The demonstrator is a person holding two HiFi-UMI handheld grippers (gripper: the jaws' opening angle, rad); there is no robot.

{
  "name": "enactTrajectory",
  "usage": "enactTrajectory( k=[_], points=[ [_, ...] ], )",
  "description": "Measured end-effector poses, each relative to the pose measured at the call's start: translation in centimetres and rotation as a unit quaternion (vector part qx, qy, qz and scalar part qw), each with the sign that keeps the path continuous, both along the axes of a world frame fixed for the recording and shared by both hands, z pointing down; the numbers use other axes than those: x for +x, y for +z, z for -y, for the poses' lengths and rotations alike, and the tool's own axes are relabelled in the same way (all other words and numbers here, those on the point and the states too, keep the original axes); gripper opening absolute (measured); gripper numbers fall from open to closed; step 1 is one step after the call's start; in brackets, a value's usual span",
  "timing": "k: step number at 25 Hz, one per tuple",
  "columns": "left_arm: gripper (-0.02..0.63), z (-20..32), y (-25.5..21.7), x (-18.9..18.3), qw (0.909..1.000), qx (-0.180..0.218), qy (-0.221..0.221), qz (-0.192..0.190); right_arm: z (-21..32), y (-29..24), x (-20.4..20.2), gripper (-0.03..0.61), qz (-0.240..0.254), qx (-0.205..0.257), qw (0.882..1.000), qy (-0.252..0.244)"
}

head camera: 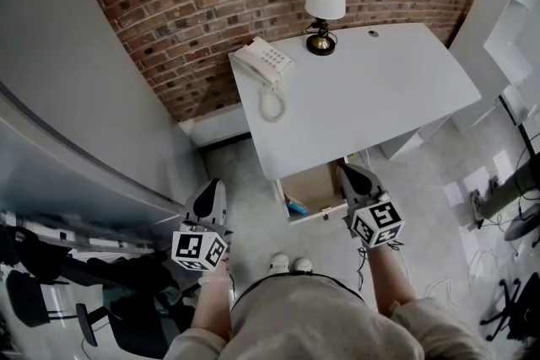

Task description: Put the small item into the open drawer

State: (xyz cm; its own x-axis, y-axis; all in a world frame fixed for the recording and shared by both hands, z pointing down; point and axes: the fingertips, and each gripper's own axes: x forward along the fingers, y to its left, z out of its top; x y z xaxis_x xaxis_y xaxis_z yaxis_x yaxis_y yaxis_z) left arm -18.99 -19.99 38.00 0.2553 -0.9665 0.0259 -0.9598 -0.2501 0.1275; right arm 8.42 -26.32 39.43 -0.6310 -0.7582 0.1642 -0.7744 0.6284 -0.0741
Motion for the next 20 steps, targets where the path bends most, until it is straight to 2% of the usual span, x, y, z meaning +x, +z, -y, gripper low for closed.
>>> enactTrajectory(
  k=[20],
  points=[
    [0.006, 0.94, 0.66, 0.26, 0.9999, -0.01, 0.002, -0.004, 0.68, 0.52, 0.26, 0.005, 0.001, -0.006, 1.0, 0.003]
  ],
)
